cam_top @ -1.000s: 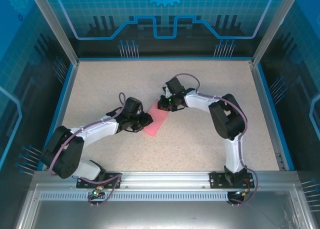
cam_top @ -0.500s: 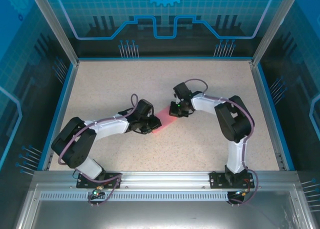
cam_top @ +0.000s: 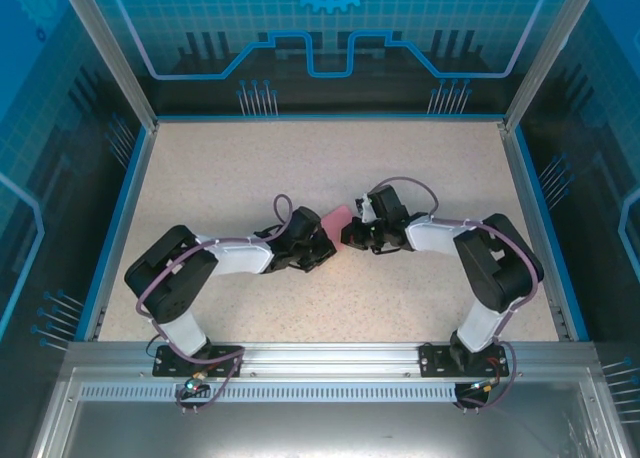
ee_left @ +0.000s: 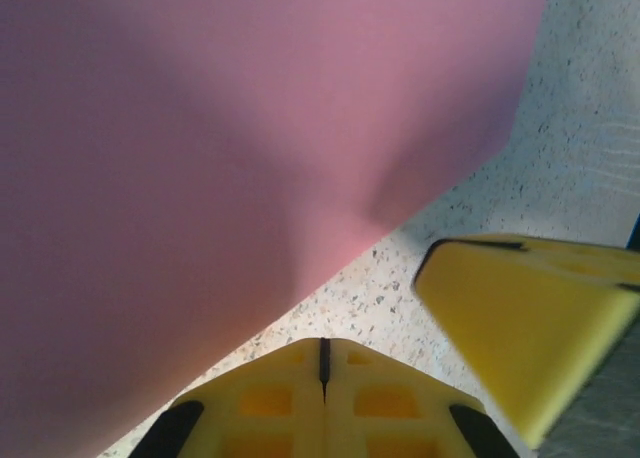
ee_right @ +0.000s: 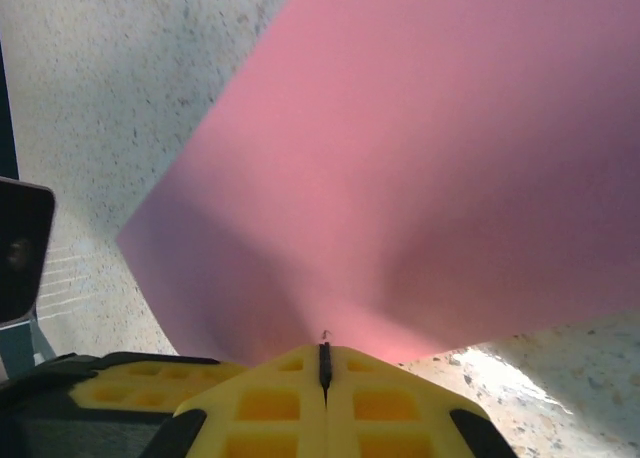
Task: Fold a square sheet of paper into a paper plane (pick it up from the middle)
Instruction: Move the paper to the center of the table, then first fold in half a square sheet of paper at the center of the table.
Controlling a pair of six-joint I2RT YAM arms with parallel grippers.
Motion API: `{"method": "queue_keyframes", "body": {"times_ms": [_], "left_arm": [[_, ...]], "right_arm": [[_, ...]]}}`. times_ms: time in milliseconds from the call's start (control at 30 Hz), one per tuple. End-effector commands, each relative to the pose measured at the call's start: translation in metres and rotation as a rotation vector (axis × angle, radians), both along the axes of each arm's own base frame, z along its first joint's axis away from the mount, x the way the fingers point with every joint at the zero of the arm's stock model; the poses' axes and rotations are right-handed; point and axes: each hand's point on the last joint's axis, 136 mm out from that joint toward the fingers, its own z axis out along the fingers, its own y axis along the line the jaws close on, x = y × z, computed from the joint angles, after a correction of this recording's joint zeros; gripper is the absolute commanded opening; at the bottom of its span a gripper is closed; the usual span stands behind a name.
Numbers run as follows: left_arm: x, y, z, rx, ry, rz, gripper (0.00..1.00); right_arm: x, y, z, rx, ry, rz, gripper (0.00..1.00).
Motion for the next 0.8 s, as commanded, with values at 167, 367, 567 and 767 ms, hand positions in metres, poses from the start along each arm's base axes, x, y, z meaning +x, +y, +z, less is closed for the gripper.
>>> {"method": "queue_keyframes", "body": {"times_ms": [167, 367, 567, 767], "left_arm": [[0.003, 0.006, -0.006, -0.001, -0.052, 0.084, 0.00], [0.005, 0.007, -0.006, 0.008, -0.063, 0.084, 0.00], [0.006, 0.004, 0.003, 0.001, -0.082, 0.064, 0.00], [0.005, 0.005, -0.003, 0.017, -0.068, 0.062, 0.00]], "right_arm": [[0.006, 0.015, 0.000, 0.090, -0.009, 0.021, 0.00], [0.004, 0.018, -0.012, 0.091, 0.021, 0.034, 0.00], [0.000, 0.017, -0.025, 0.081, 0.054, 0.037, 0.00], [-0.004, 0.014, -0.033, 0.064, 0.070, 0.027, 0.00]]}}
